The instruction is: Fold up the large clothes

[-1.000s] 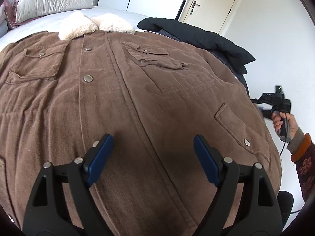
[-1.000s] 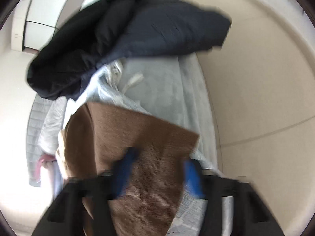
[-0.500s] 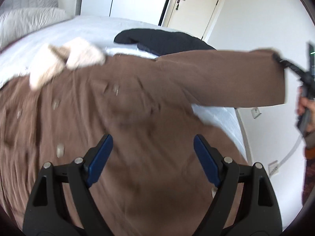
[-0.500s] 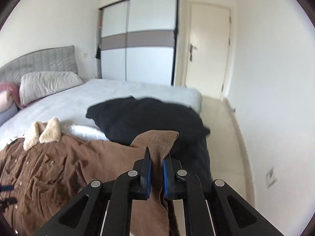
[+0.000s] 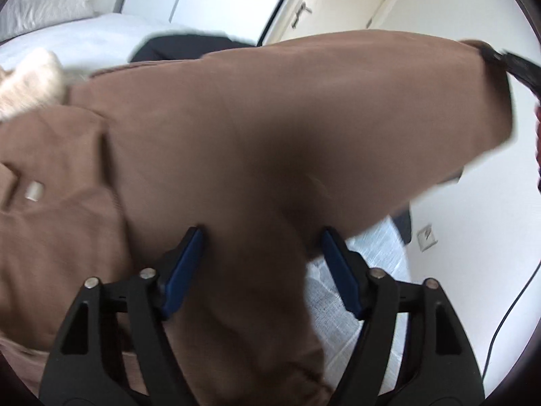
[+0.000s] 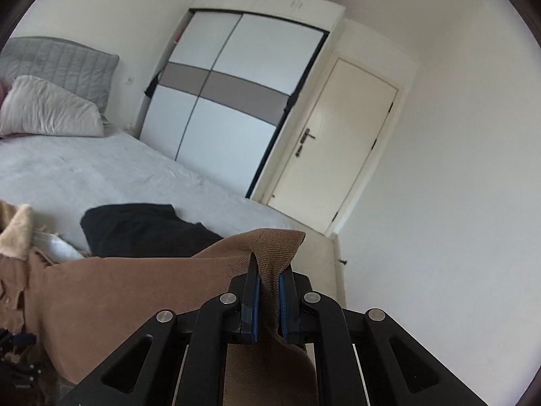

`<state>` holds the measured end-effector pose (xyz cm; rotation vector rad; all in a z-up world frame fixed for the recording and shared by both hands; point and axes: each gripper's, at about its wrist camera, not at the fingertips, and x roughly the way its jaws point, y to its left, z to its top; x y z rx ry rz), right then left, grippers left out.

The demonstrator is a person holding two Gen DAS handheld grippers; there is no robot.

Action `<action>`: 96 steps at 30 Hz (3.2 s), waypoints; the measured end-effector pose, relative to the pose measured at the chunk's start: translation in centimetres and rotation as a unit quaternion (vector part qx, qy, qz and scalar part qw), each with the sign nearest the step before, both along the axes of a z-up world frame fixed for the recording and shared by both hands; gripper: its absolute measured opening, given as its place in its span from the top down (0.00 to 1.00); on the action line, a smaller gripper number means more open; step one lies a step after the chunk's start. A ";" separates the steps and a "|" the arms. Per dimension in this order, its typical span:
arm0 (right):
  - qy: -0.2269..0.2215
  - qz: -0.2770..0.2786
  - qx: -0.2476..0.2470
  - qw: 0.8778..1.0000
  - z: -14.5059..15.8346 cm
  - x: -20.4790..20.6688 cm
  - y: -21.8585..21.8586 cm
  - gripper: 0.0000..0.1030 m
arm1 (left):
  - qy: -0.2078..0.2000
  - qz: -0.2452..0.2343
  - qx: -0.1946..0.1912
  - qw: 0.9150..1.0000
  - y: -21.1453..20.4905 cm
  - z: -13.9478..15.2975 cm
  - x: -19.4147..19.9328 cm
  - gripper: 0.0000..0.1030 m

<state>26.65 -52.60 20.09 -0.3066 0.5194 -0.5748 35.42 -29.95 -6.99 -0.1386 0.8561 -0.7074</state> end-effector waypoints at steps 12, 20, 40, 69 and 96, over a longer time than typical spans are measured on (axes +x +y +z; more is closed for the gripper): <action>0.084 -0.089 0.060 0.991 -12.9 4.9 -6.1 0.92 | 0.007 -0.054 -0.011 0.998 0.2 2.8 0.1 0.08; 0.051 -0.032 0.106 0.993 -4.2 2.8 -3.5 0.92 | 0.069 -0.014 -0.068 0.995 0.4 -1.2 5.2 0.09; 0.143 0.066 0.145 0.977 6.8 5.1 15.6 0.92 | -0.016 -0.072 -0.055 0.996 15.5 9.8 0.5 0.07; 0.224 0.259 0.331 0.879 -9.0 18.3 35.5 0.66 | 0.099 0.101 -0.185 0.972 33.0 2.6 8.4 0.08; 0.137 0.118 0.572 0.800 -27.6 16.7 9.8 0.33 | 0.029 0.231 -0.042 0.972 30.8 3.9 8.1 0.49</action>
